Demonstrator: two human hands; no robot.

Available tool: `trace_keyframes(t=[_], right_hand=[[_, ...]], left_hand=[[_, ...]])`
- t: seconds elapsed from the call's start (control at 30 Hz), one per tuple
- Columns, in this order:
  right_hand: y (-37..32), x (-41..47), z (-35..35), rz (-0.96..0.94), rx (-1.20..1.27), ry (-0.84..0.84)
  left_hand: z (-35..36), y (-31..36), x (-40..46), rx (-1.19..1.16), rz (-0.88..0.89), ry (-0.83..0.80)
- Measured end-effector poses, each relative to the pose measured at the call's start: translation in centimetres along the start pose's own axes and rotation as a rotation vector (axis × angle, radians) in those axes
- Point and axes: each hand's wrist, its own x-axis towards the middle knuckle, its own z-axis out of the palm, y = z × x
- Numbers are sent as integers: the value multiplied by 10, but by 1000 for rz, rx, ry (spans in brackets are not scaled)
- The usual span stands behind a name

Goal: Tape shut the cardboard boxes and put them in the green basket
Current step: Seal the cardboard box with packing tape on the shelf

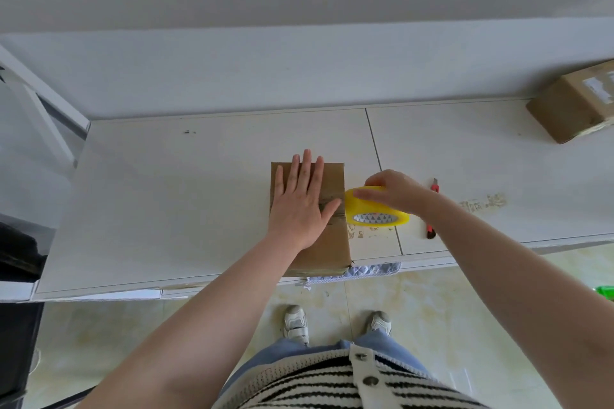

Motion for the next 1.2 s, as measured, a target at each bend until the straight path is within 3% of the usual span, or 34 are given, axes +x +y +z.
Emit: trace_keyframes(t=[0.1,0.3,0.47,0.6,0.83,1.2], right_hand=[[13,-6,-5,-7,28,19],[-3,8,-25,33,-205,44],[-11,12,-22,1,-477,172],[-5,15,-20,48,-543,111],[-3,22,-25,88,-353,81],[-10,19,-23,102,-366,136]], left_hand=[[0,-1,1,-24,12,8],[-1,-5,4,-38,-8,18],[-2,-7,9,-21,-63,26],[-2,-7,10,-4,-82,20],[-6,-12,12,-25,-90,22],[-4,-10,14,-14,-121,3]])
